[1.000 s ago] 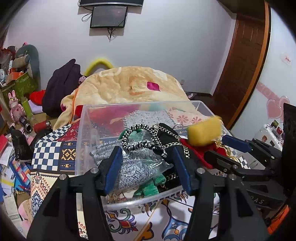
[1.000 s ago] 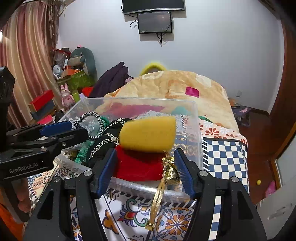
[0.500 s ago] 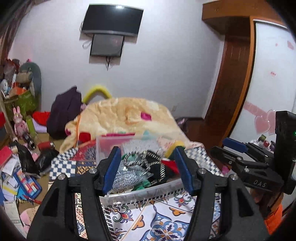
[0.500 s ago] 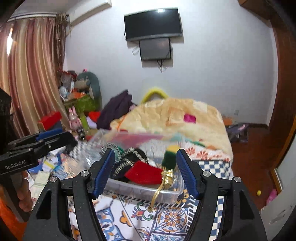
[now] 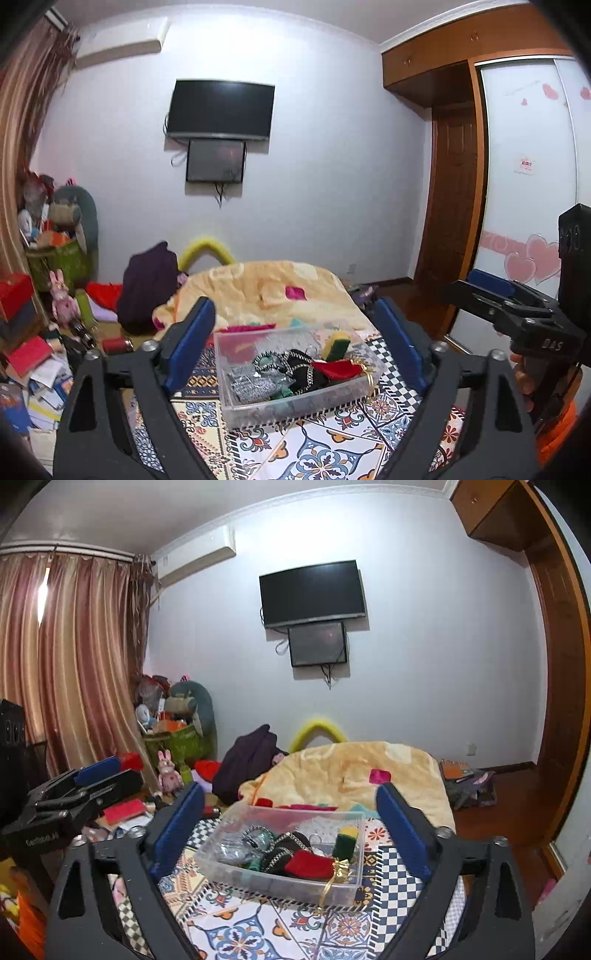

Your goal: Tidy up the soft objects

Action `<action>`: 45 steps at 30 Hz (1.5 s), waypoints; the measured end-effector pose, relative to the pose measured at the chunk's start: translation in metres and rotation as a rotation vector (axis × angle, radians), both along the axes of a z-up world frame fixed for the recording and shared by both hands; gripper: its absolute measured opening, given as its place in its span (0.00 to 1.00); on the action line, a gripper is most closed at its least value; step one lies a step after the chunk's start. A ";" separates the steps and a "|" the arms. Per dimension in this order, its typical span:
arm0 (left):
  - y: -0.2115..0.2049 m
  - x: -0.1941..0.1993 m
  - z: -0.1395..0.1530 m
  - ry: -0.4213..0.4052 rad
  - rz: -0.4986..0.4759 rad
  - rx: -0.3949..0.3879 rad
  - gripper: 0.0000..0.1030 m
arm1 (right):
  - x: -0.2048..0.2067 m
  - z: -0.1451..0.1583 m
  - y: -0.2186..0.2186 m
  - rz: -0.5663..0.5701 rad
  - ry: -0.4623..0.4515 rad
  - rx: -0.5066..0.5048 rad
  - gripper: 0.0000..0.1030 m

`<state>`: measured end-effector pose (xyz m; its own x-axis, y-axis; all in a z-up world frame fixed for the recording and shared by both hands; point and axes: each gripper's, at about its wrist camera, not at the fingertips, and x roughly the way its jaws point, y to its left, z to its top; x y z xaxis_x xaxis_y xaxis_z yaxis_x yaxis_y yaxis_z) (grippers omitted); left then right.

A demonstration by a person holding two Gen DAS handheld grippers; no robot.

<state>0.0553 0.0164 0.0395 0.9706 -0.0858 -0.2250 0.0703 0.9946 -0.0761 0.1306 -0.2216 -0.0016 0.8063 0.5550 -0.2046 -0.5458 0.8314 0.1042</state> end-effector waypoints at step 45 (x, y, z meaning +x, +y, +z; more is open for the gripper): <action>-0.008 -0.011 -0.001 0.000 0.018 0.015 1.00 | -0.020 -0.004 -0.003 -0.041 -0.055 0.009 1.00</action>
<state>0.0443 0.0085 0.0384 0.9720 -0.0645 -0.2261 0.0520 0.9968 -0.0608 0.1103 -0.2249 -0.0055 0.8385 0.5225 -0.1546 -0.5161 0.8525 0.0823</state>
